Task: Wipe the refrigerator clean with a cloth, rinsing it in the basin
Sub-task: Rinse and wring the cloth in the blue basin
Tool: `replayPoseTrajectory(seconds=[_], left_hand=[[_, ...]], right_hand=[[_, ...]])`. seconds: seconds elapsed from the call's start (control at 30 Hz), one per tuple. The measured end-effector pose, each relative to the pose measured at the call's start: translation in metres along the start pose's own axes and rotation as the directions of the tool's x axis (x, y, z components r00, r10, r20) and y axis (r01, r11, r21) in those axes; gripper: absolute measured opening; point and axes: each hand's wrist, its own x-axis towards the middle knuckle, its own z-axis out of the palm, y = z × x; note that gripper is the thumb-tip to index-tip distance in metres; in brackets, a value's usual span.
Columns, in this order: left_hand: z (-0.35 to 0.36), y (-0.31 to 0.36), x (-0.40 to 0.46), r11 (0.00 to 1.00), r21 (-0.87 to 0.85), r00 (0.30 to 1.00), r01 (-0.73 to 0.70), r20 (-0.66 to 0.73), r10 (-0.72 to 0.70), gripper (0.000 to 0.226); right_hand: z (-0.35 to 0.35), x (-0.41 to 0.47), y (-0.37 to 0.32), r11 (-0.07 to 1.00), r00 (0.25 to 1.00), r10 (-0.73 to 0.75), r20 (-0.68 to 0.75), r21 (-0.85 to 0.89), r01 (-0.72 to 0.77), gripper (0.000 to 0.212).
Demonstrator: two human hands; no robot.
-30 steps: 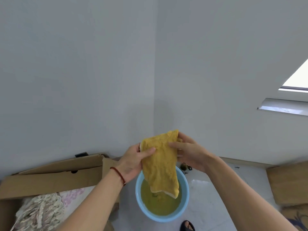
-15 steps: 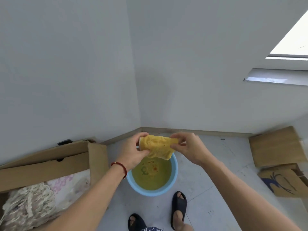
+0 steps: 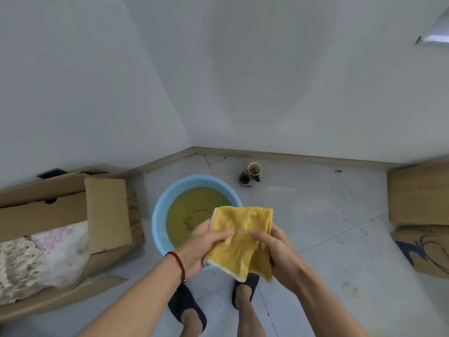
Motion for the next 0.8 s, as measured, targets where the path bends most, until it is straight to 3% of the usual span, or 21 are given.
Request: replayPoseTrajectory(seconds=[0.07,0.2,0.33,0.43,0.53,0.63,0.7,0.8], left_hand=[[0.003,-0.034,0.055,0.993,0.115,0.996,0.013,-0.092,-0.002,0.046],[0.003,-0.089,0.141,0.952,0.298,0.992,0.073,-0.121,-0.038,0.05],[-0.013,-0.125,0.214,0.964,0.244,0.966,0.11,-0.253,-0.046,0.039],[-0.026,-0.129,0.249,0.947,0.304,0.956,0.104,-0.293,-0.01,0.055],[-0.031,-0.136,0.268,0.77,0.611,0.915,0.183,-0.392,0.094,0.081],[-0.016,-0.147,0.277,0.612,0.789,0.909,0.056,-0.293,0.296,0.071],[-0.006,-0.152,0.286,0.685,0.727,0.941,0.035,-0.255,0.223,0.065],[-0.006,-0.148,0.299,0.83,0.548,0.938,0.104,-0.332,0.102,0.058]], right_hand=[[-0.032,0.039,0.032,0.998,0.998,0.028,-0.048,-0.054,-0.031,0.043],[-0.076,0.114,0.085,0.966,0.985,0.046,-0.168,-0.245,-0.086,0.049],[-0.114,0.193,0.129,0.951,0.97,0.072,-0.232,-0.278,-0.137,0.042],[-0.124,0.228,0.143,0.939,0.967,0.067,-0.246,-0.313,-0.144,0.047],[-0.123,0.248,0.165,0.803,0.97,0.038,-0.241,-0.571,-0.173,0.072],[-0.11,0.248,0.183,0.803,0.973,-0.063,-0.221,-0.591,-0.082,0.075],[-0.101,0.25,0.19,0.851,0.989,-0.009,-0.15,-0.521,-0.071,0.072],[-0.102,0.262,0.192,0.88,0.987,0.051,-0.153,-0.46,-0.117,0.068]])
